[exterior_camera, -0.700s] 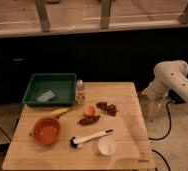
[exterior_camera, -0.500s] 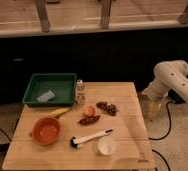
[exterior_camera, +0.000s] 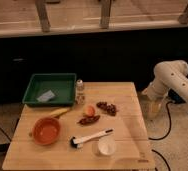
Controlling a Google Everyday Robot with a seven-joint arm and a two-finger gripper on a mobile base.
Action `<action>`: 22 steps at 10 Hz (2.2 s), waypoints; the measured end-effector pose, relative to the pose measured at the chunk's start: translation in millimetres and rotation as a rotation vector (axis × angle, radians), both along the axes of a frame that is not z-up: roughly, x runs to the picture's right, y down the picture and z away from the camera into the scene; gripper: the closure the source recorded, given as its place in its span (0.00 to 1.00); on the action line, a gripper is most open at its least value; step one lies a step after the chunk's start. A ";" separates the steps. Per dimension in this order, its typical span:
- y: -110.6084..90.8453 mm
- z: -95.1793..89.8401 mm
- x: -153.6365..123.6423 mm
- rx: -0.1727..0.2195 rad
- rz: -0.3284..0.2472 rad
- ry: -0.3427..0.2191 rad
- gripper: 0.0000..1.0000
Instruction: Place grapes in red bowl
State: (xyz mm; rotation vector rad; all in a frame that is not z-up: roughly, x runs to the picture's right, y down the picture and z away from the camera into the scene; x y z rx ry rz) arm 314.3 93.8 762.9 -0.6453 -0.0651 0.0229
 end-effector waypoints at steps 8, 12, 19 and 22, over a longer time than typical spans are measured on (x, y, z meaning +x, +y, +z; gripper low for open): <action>-9.1 29.2 -57.7 -0.004 -0.064 -0.041 0.20; -3.6 42.9 -74.3 -0.011 -0.094 -0.066 0.20; 9.6 71.1 -107.1 -0.021 -0.148 -0.126 0.20; 17.9 85.6 -129.8 -0.022 -0.165 -0.149 0.20</action>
